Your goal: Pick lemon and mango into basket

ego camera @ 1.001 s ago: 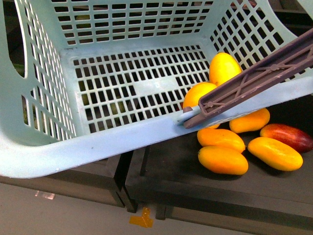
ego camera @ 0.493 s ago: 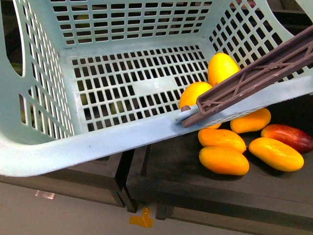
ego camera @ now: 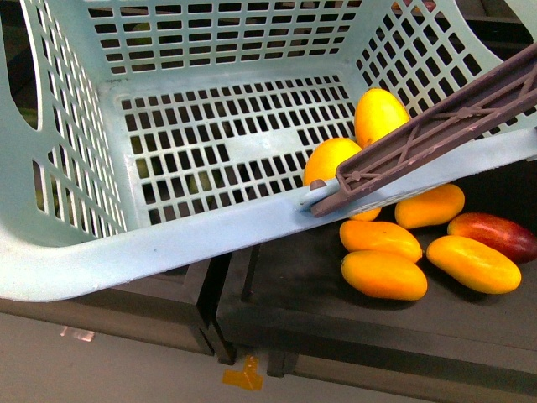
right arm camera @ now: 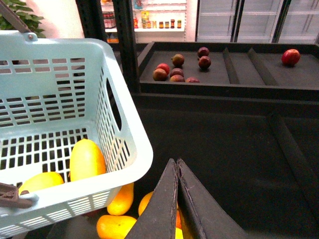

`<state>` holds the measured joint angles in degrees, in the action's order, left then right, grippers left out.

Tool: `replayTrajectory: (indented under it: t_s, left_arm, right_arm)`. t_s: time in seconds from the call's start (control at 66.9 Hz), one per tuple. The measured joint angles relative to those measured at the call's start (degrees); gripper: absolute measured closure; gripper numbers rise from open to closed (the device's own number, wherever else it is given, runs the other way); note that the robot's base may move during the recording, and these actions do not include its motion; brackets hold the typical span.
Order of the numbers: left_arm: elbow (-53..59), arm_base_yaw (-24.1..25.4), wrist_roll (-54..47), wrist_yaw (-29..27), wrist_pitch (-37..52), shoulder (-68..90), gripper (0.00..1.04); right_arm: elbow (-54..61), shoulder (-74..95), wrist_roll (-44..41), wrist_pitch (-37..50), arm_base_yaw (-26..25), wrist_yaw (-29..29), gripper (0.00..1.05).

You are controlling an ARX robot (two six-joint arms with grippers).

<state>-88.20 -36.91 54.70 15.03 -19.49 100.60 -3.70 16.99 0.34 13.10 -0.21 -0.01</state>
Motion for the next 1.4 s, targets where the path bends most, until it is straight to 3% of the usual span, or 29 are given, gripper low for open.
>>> replayTrajectory:
  t_s: [0.448,0.568,1.046,1.404]
  left_arm:
    - [0.0,0.0,0.07,0.17,0.0,0.0,0.9]
    - [0.0,0.0,0.02,0.15,0.0,0.0,0.9]
    - [0.0,0.0,0.04,0.15,0.0,0.0,0.9]
    - [0.0,0.0,0.04,0.15,-0.02,0.0,0.9]
  right_arm:
    - [2.14,-6.86,-0.02,-2.84,0.0,0.0,1.03]
    - [2.16,-14.8,0.0,-12.37,0.09,0.04,1.03]
    - [2.16,-16.63,0.0,-13.03,0.11,0.04,1.03]
    - [2.16,-16.66,-0.11,-13.03,0.11,0.02,0.4]
